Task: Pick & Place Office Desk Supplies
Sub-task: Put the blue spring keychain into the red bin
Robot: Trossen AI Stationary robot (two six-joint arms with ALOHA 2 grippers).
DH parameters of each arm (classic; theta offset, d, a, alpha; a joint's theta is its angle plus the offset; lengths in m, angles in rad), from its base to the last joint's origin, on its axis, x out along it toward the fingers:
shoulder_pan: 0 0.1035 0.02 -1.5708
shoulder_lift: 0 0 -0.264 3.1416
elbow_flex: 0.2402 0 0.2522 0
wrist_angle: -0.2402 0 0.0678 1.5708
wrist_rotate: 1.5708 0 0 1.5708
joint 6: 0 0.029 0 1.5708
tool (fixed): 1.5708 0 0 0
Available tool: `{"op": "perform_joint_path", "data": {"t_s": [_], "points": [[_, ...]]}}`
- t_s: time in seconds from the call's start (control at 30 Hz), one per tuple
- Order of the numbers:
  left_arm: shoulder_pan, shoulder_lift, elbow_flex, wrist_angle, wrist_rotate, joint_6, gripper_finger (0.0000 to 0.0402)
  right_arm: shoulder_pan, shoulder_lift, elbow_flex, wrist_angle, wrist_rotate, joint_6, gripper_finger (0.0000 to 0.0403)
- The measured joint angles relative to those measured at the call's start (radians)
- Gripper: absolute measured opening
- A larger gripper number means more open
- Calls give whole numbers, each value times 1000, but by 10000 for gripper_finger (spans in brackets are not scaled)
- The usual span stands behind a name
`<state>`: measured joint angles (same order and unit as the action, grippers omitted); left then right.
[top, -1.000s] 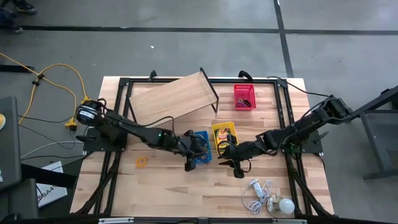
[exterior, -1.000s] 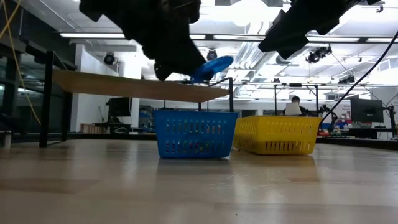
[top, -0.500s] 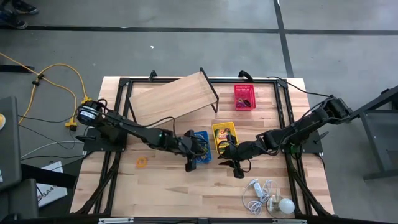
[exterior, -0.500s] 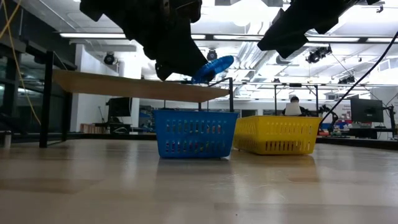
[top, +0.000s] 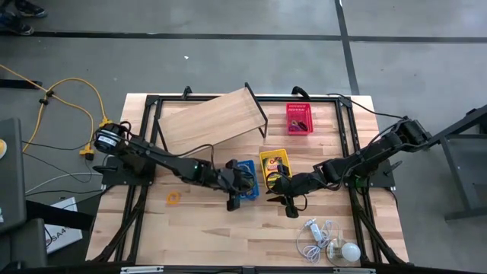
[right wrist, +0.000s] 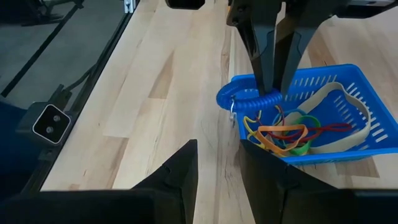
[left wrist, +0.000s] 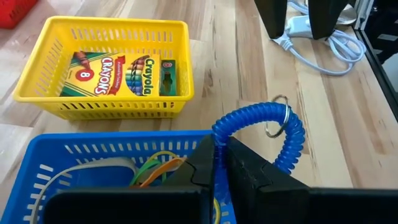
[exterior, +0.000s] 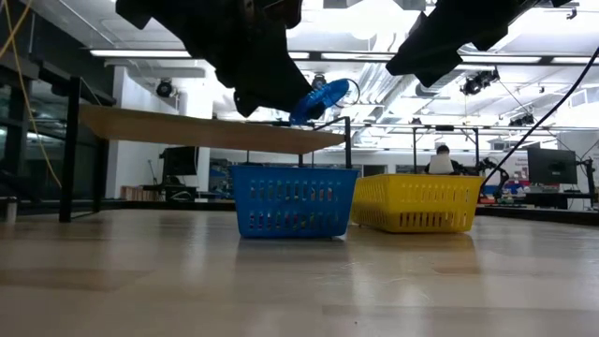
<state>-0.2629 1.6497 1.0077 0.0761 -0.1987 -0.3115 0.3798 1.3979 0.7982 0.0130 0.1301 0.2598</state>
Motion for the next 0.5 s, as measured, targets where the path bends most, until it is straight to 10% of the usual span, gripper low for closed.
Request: {"op": "perform_joint_path", "data": {"t_s": [0.5], "points": [[-3, 0, 0, 6, -69, 5, 17, 0, 0, 0, 7, -6, 5, 105]]}}
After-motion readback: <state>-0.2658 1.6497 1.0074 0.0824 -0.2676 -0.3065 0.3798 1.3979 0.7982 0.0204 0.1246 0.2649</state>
